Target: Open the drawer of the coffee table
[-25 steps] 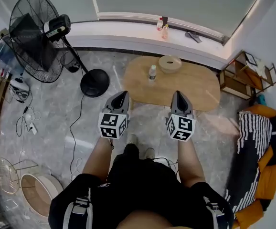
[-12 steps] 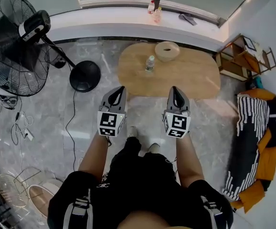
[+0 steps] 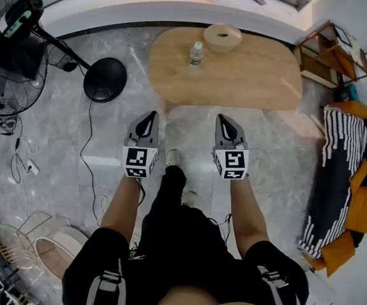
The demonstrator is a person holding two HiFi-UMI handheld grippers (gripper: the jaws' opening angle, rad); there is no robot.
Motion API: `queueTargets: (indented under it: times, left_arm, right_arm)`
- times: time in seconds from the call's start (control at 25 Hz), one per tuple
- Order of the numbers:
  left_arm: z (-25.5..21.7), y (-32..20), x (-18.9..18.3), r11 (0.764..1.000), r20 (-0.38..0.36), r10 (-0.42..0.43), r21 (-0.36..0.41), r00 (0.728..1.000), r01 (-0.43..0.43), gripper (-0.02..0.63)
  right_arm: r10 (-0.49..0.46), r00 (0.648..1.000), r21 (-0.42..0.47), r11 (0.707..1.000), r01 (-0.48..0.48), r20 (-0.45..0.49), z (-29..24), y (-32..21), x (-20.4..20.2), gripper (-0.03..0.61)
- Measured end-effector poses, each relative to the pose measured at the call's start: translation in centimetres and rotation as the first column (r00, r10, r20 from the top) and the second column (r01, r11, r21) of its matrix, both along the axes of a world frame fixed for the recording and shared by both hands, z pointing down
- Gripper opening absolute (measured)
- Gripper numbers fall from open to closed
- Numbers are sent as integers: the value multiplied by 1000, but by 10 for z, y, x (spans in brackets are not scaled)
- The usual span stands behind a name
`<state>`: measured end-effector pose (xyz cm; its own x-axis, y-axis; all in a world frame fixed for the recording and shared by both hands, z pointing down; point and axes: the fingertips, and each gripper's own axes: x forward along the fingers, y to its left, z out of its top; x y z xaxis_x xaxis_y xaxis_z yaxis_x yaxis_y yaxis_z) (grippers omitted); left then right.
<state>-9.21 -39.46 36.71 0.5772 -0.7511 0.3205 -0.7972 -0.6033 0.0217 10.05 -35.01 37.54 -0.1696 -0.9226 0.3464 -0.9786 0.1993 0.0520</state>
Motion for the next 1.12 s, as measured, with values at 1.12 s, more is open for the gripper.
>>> queueTargets:
  times: [1.12]
  left_arm:
    - [412, 34, 8, 980, 5, 57, 190, 998, -57, 15]
  right_arm:
    - [81, 947, 110, 987, -121, 312, 463, 45, 92, 17]
